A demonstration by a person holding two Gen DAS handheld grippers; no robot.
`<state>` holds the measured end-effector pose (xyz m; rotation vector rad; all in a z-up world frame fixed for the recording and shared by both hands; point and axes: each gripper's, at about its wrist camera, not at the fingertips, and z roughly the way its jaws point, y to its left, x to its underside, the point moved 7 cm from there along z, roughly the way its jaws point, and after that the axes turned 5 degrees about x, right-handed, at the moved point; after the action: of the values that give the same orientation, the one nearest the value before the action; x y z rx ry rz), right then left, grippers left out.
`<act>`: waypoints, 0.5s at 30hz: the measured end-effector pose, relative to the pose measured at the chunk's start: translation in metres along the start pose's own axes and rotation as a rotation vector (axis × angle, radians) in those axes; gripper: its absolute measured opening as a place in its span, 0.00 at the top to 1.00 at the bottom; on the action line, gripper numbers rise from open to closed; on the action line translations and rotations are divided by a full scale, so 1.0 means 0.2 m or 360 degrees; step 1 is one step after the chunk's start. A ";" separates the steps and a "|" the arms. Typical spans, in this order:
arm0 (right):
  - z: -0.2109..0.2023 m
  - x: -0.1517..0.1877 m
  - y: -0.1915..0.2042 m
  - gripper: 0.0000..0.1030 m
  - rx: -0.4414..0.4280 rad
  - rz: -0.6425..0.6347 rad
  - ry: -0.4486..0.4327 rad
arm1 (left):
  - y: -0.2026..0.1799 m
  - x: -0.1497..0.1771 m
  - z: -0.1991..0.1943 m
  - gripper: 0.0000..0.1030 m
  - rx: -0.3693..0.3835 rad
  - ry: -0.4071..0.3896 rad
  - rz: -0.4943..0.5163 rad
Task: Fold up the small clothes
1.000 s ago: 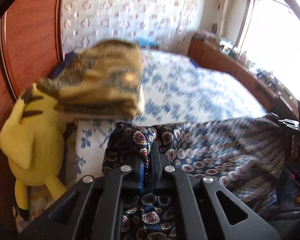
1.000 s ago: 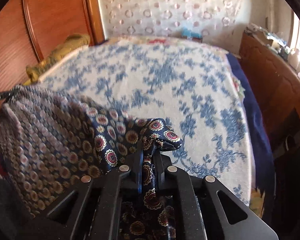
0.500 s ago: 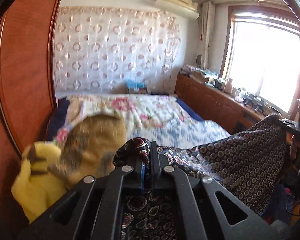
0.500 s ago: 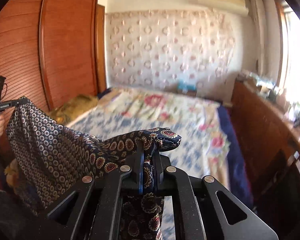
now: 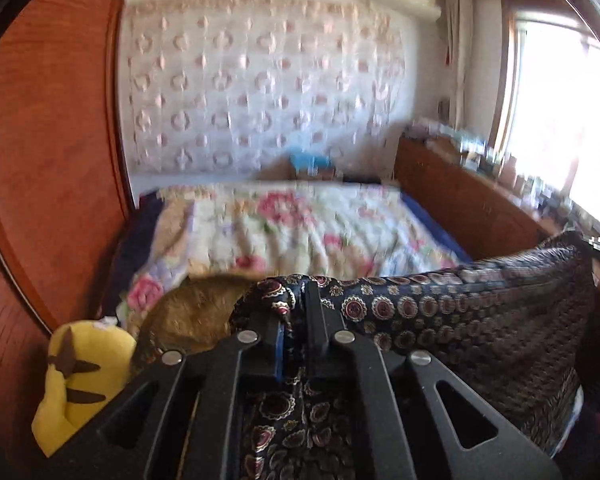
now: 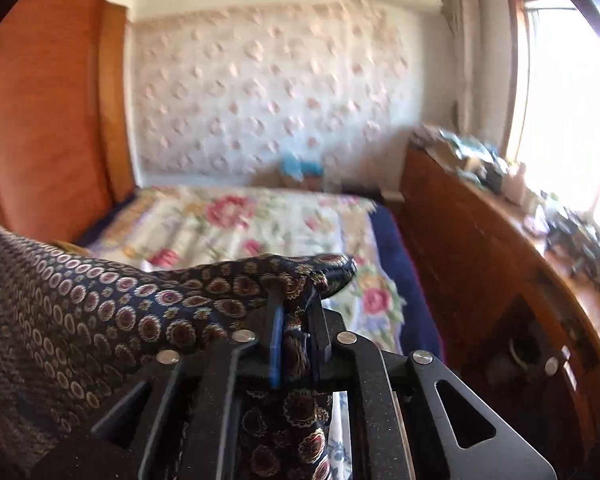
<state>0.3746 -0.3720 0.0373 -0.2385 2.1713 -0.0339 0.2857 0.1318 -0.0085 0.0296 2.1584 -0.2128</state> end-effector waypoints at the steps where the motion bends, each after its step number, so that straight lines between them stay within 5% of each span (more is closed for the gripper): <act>1: 0.06 0.02 0.00 0.77 0.0015 0.0008 0.0034 | 0.01 0.03 0.05 0.92 -0.0009 0.0039 0.0005; 5: 0.21 0.15 0.03 0.58 0.0020 -0.0001 0.0147 | -0.02 0.21 0.14 0.63 0.0011 0.0154 0.0053; 15: 0.08 0.50 0.12 0.55 -0.0129 -0.0069 0.0179 | -0.15 0.36 0.01 0.52 0.0048 0.0196 0.0082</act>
<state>0.3291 -0.3662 -0.0556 -0.3372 2.2816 0.0163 0.2431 0.0974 -0.0654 0.1182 2.2739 -0.2188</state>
